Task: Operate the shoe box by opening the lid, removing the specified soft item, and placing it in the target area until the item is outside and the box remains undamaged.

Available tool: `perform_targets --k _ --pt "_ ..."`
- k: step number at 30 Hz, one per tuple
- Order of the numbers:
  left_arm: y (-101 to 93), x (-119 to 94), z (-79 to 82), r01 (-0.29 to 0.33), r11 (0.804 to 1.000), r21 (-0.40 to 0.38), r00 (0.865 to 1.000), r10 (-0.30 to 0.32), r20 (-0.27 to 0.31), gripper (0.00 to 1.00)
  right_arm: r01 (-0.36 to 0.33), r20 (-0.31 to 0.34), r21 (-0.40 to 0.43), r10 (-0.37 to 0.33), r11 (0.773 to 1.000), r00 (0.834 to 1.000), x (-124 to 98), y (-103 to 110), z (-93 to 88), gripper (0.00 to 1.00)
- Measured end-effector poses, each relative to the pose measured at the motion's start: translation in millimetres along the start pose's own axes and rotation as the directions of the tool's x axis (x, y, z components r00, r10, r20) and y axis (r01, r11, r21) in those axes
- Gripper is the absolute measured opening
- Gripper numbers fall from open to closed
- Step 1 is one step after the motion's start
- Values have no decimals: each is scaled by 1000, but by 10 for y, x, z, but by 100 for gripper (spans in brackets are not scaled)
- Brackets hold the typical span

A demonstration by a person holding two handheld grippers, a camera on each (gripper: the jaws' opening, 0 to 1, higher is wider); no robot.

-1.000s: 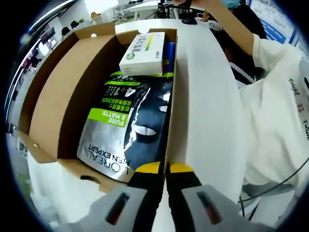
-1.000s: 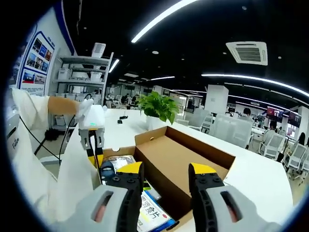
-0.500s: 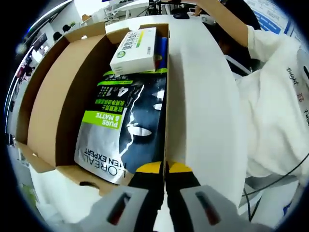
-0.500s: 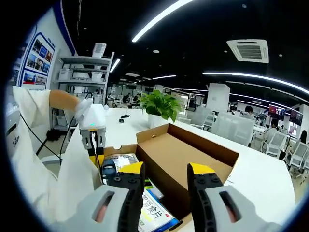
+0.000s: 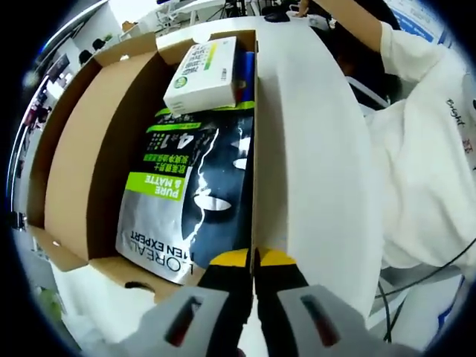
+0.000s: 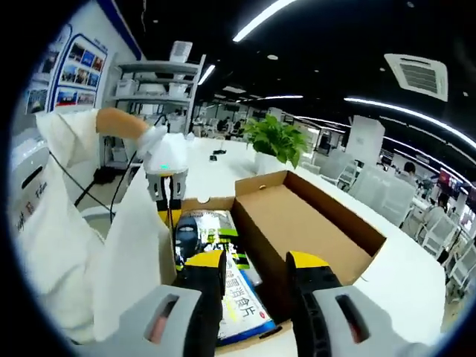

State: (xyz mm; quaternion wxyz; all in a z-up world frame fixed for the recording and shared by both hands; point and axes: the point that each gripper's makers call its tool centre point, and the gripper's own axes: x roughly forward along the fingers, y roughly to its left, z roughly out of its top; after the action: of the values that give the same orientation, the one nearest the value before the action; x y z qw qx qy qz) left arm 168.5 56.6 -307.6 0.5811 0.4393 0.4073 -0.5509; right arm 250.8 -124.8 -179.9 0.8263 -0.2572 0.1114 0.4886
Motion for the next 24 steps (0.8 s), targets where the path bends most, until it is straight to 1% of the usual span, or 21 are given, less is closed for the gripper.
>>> perform_targets --k 1,2,5,6,7,8,9,10,11,12,14,15,16,17,18,19,21,24 --pt "34 -3 -1 1 1000 3 1000 -1 5 1 -22 -24 -32 21 999 999 18 35 -22 33" --pt "40 -3 3 3 1000 0 1000 -3 10 1 -60 -54 -53 57 997 997 37 81 -60 35" --pt "54 0 2 11 1000 -6 1000 -11 11 1 -157 -143 -100 142 982 979 82 189 -162 40" --pt "52 0 1 13 1000 -2 1000 -13 10 1 -177 -158 -108 159 978 974 95 196 -183 41" --pt "47 3 3 14 1000 3 1000 -14 7 1 -193 -204 -117 167 974 965 104 173 -247 42" --pt "48 5 2 14 1000 5 1000 -14 4 1 -202 -222 -110 174 973 959 107 167 -269 41" --pt "50 6 1 15 1000 6 1000 -15 2 1 -222 -242 -95 194 970 951 105 181 -285 40" --pt "51 7 0 16 1000 6 1000 -16 0 1 -242 -247 -89 214 966 945 110 181 -281 39" --pt "61 9 1 19 1000 3 1000 -19 -1 1 -247 -242 -84 221 965 945 116 170 -255 38" --pt "67 10 0 21 1000 -2 1000 -21 -1 1 -270 -241 -69 246 960 939 105 181 -223 39" --pt "96 10 -2 20 1000 0 1000 -20 2 1 -278 -231 -71 255 958 939 109 169 -180 42" --pt "132 7 0 19 1000 -1 1000 -19 5 1 -293 -231 -75 269 953 935 115 189 -168 44" --pt "140 7 0 17 1000 1 1000 -17 8 1 -312 -241 -85 284 946 928 123 213 -178 48" --pt "200 1 -4 21 1000 13 1000 -21 16 1 -335 -261 -102 300 937 918 133 246 -213 50" --pt "229 1 0 25 1000 1 999 -25 22 1 -368 -291 -120 321 922 901 135 291 -268 49" --pt "250 -1 -1 23 1000 -21 999 -23 24 1 -385 -302 -124 335 914 892 141 320 -294 49" --pt "272 0 0 17 1000 -1 1000 -17 19 1 -407 -341 -137 343 903 876 203 356 -388 48" --pt "313 2 1 22 1000 -7 1000 -22 14 1 -413 -365 -125 345 902 865 266 343 -454 50"
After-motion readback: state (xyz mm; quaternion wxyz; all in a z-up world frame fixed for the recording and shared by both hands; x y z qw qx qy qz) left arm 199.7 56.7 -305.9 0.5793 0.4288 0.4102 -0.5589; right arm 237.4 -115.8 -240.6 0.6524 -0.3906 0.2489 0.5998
